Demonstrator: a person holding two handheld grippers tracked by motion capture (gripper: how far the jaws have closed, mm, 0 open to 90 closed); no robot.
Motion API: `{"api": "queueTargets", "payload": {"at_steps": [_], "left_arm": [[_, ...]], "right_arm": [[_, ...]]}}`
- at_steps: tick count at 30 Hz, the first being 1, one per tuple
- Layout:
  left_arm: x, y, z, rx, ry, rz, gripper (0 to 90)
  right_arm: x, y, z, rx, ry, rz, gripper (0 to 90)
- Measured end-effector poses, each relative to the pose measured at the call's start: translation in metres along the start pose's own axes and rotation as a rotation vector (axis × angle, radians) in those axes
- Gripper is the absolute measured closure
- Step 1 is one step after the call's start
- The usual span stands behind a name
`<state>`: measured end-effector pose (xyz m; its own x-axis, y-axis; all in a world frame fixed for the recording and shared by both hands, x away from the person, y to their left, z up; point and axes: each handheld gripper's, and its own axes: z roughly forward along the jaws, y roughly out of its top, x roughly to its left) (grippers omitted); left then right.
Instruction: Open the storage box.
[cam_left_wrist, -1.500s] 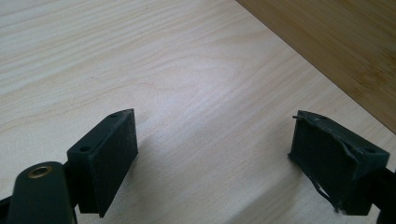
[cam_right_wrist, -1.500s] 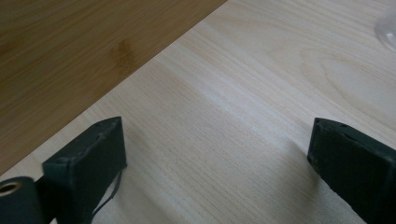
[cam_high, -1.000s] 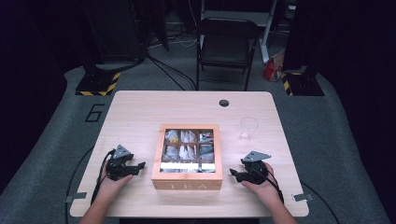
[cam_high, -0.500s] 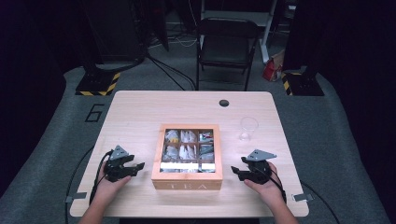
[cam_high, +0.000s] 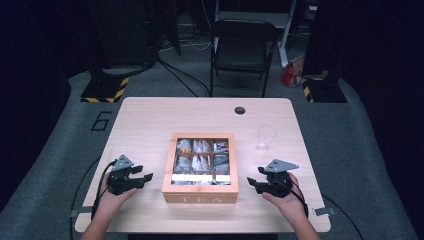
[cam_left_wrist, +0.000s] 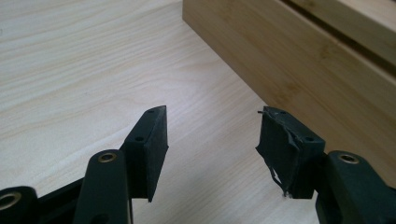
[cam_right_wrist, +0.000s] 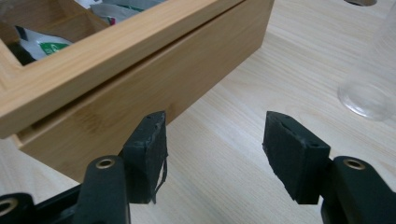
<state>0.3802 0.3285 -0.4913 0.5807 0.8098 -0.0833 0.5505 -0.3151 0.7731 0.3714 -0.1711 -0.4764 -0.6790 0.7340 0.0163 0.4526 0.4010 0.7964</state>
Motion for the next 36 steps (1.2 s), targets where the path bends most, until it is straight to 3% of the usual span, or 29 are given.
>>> {"api": "queueTargets", "payload": {"at_steps": [7,14,21,25,36], "left_arm": [[-0.009,0.007,-0.006,-0.004,-0.013,0.012,41.8],[-0.017,0.013,-0.009,0.017,-0.027,0.050,42.1],[-0.022,0.016,-0.016,0.008,-0.045,0.063,44.0],[-0.025,0.019,-0.023,0.007,-0.050,0.077,44.4],[-0.038,0.021,-0.044,-0.032,-0.108,0.092,44.6]], "right_arm": [[0.007,0.012,-0.003,0.032,-0.002,-0.039,42.1],[0.011,0.021,-0.009,0.011,-0.008,-0.024,41.6],[0.018,0.026,-0.016,-0.002,0.016,-0.046,42.1],[0.023,0.027,-0.020,-0.006,0.037,-0.035,42.2],[0.036,0.030,-0.032,-0.026,0.102,-0.044,42.7]]}}
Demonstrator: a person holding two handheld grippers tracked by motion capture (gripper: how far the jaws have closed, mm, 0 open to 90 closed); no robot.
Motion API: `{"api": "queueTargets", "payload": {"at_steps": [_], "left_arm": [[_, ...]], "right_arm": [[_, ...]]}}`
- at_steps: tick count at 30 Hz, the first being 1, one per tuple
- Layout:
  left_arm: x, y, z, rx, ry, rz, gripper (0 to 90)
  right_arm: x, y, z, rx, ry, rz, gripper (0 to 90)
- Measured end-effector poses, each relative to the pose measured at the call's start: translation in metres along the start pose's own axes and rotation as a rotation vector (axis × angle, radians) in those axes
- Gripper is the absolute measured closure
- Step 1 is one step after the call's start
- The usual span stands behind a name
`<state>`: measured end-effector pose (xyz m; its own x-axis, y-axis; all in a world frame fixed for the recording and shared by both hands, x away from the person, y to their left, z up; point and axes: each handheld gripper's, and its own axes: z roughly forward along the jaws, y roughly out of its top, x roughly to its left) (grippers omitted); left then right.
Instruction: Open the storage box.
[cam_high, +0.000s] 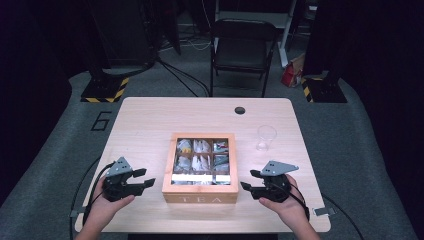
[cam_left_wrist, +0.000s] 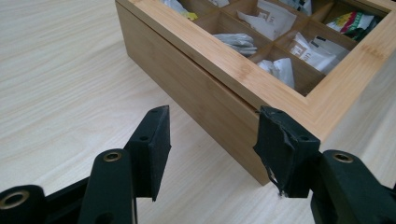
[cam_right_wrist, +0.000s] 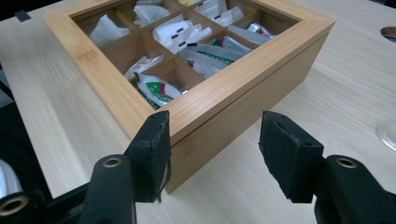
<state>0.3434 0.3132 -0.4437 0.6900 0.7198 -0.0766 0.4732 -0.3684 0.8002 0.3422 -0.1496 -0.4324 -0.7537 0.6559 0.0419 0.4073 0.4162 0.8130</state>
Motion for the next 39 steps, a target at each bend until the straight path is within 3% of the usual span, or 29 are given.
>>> {"api": "queueTargets", "payload": {"at_steps": [3,9,14,28,39], "left_arm": [[-0.003,-0.003,0.001,-0.007,-0.021,0.000,44.5],[-0.010,-0.006,0.003,-0.002,-0.045,0.023,44.5],[-0.014,-0.008,0.003,-0.007,-0.036,0.032,45.5],[-0.024,-0.008,0.004,-0.014,-0.076,0.055,45.6],[-0.034,-0.016,0.012,-0.004,-0.104,0.041,45.2]], "right_arm": [[0.005,-0.003,0.000,0.000,-0.008,-0.018,44.8],[0.007,-0.007,0.000,0.003,0.018,0.007,45.2],[0.011,-0.009,0.002,0.007,0.021,-0.005,45.2],[0.018,-0.011,0.000,-0.001,0.034,-0.002,44.6],[0.023,-0.014,0.004,0.004,0.042,-0.014,42.6]]}}
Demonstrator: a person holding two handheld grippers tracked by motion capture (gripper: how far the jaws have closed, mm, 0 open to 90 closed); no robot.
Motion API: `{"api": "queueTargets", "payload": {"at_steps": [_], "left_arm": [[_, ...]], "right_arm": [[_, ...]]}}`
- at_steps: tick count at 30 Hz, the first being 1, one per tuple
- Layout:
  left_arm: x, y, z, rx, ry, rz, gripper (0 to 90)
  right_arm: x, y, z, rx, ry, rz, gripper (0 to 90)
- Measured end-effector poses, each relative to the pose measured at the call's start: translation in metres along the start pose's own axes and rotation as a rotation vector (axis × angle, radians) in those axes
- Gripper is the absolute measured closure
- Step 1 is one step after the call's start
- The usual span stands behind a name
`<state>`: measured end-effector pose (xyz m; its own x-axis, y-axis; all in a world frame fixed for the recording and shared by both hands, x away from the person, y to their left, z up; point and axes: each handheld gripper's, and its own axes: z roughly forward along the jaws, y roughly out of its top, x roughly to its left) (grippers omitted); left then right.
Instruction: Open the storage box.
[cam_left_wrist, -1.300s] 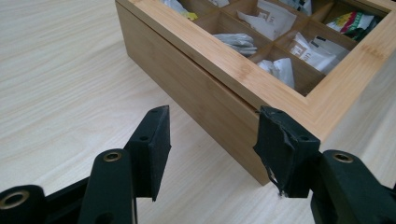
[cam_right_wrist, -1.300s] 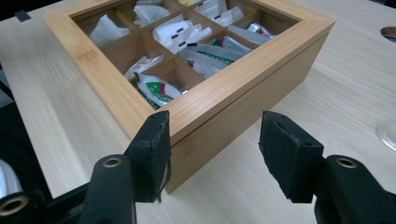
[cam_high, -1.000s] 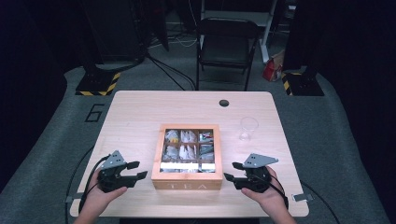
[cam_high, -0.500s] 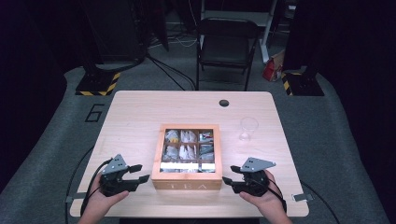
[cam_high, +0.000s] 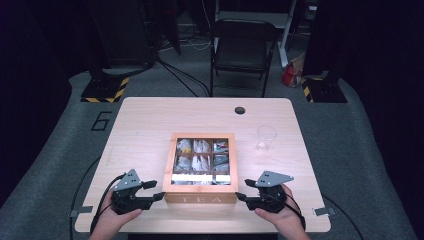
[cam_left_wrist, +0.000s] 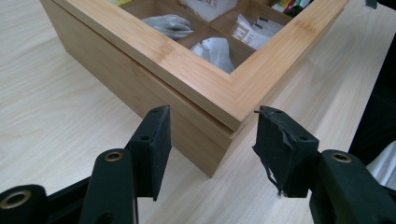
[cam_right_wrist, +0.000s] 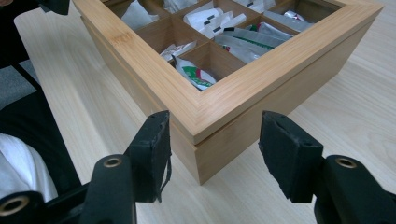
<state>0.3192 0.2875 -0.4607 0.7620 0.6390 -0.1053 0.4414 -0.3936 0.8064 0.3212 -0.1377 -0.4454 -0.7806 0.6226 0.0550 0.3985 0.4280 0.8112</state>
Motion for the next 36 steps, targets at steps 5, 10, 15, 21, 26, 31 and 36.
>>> {"api": "queueTargets", "payload": {"at_steps": [5,10,15,21,26,31,36], "left_arm": [[-0.003,-0.001,0.006,0.011,-0.007,0.013,46.8],[-0.005,-0.002,0.010,0.021,-0.023,0.017,49.8],[-0.006,-0.005,0.015,0.021,-0.022,0.012,51.5],[-0.005,-0.005,0.018,0.023,-0.019,0.022,52.8],[-0.005,-0.005,0.017,0.025,-0.016,0.024,53.6],[-0.007,-0.004,0.018,0.009,0.001,0.024,54.0],[-0.007,-0.004,0.018,0.019,-0.002,0.030,54.1]], "right_arm": [[0.003,-0.005,0.006,0.006,0.006,0.009,42.6],[0.004,-0.008,0.010,0.011,0.008,0.006,44.2],[0.004,-0.011,0.014,0.019,0.018,-0.001,45.9],[0.005,-0.013,0.019,0.040,0.029,-0.011,48.8],[0.006,-0.013,0.022,0.040,0.031,-0.005,52.6],[0.005,-0.012,0.025,0.038,0.028,-0.004,56.0],[0.004,-0.011,0.026,0.035,0.026,-0.005,56.3]]}}
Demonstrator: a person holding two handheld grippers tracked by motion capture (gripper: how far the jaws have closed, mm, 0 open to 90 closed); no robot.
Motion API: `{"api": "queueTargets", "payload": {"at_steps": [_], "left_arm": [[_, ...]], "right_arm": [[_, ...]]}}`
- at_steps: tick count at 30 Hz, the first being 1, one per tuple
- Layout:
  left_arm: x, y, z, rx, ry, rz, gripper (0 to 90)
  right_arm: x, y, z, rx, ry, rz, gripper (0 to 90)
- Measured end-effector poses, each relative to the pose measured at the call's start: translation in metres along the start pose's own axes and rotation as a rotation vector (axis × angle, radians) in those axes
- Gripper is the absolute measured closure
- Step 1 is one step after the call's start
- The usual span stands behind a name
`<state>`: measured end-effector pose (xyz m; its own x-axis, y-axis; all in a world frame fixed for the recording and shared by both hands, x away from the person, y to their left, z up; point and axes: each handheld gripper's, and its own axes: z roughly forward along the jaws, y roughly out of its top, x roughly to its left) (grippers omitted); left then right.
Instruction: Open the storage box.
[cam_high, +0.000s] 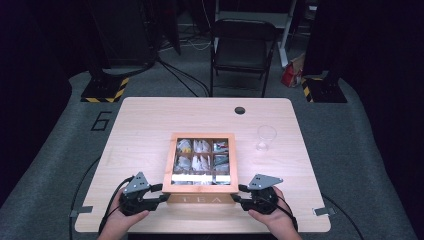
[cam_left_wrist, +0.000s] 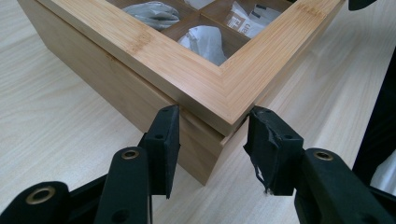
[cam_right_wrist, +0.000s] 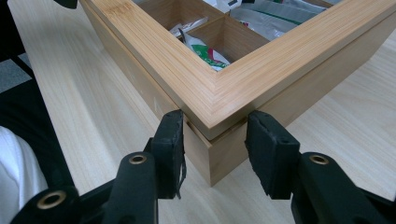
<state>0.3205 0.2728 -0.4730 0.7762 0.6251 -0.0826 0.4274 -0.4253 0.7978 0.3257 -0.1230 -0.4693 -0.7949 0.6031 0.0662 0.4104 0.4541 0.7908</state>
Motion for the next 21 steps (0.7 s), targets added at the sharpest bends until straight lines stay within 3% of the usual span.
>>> {"api": "queueTargets", "payload": {"at_steps": [12,21], "left_arm": [[-0.0027,0.0022,0.0008,-0.014,0.018,0.016,53.8],[-0.0033,0.0043,0.0000,-0.013,0.009,-0.004,53.6]], "right_arm": [[0.0022,0.0020,0.0008,0.001,-0.023,-0.005,55.9],[0.0021,0.0033,0.0009,-0.004,-0.022,-0.004,55.7]]}}
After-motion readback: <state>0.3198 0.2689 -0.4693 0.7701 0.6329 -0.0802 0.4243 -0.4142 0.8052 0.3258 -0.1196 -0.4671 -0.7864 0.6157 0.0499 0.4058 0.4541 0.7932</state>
